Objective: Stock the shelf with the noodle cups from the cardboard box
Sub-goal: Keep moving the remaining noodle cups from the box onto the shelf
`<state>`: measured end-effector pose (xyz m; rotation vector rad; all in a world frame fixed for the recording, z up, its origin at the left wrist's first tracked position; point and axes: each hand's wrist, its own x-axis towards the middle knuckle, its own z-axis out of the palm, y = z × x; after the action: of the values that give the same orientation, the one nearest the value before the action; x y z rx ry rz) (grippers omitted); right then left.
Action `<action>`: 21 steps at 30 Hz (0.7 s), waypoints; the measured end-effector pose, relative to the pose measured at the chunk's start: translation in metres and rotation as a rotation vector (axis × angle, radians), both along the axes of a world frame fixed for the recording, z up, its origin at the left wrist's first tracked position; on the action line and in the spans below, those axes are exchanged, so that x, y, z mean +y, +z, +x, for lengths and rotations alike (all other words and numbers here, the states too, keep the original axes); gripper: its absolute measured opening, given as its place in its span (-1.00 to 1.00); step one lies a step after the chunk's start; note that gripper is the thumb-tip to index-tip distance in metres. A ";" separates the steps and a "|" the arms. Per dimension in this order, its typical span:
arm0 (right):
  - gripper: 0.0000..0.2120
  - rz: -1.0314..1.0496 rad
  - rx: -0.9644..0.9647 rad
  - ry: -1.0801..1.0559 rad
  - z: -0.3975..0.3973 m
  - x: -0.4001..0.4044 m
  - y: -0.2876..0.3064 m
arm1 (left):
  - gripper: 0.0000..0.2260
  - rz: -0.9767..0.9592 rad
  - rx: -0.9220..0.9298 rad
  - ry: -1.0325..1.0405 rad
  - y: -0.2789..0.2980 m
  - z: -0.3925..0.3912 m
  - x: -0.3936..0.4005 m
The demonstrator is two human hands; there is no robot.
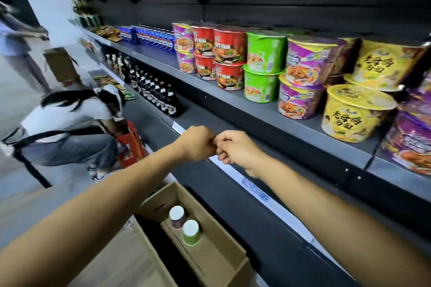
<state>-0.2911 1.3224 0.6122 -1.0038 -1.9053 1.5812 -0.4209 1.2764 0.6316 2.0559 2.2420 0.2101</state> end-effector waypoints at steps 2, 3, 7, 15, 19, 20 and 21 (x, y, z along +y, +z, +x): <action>-0.72 -0.035 -0.033 0.046 -0.019 0.009 -0.009 | -0.76 -0.023 0.007 0.030 -0.008 -0.018 0.003; -0.70 -0.049 -0.049 0.063 -0.027 0.015 -0.012 | -0.76 -0.028 0.011 0.044 -0.012 -0.027 0.006; -0.68 -0.086 -0.102 0.109 -0.060 0.043 -0.024 | -0.79 -0.073 -0.009 0.097 -0.029 -0.056 0.028; -0.70 -0.213 -0.130 0.196 -0.125 0.106 -0.049 | -0.74 -0.196 0.073 0.180 -0.045 -0.110 0.081; -0.69 -0.251 -0.154 0.218 -0.149 0.125 -0.064 | -0.73 -0.258 0.115 0.168 -0.054 -0.128 0.099; -0.69 -0.261 -0.162 0.220 -0.154 0.129 -0.067 | -0.73 -0.278 0.123 0.171 -0.058 -0.132 0.103; -0.69 -0.273 -0.169 0.219 -0.159 0.134 -0.071 | -0.72 -0.297 0.127 0.176 -0.063 -0.137 0.109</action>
<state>-0.4500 1.4563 0.5410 -1.1002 -2.0061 1.9804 -0.5583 1.3850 0.5689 1.7672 2.3575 -0.2354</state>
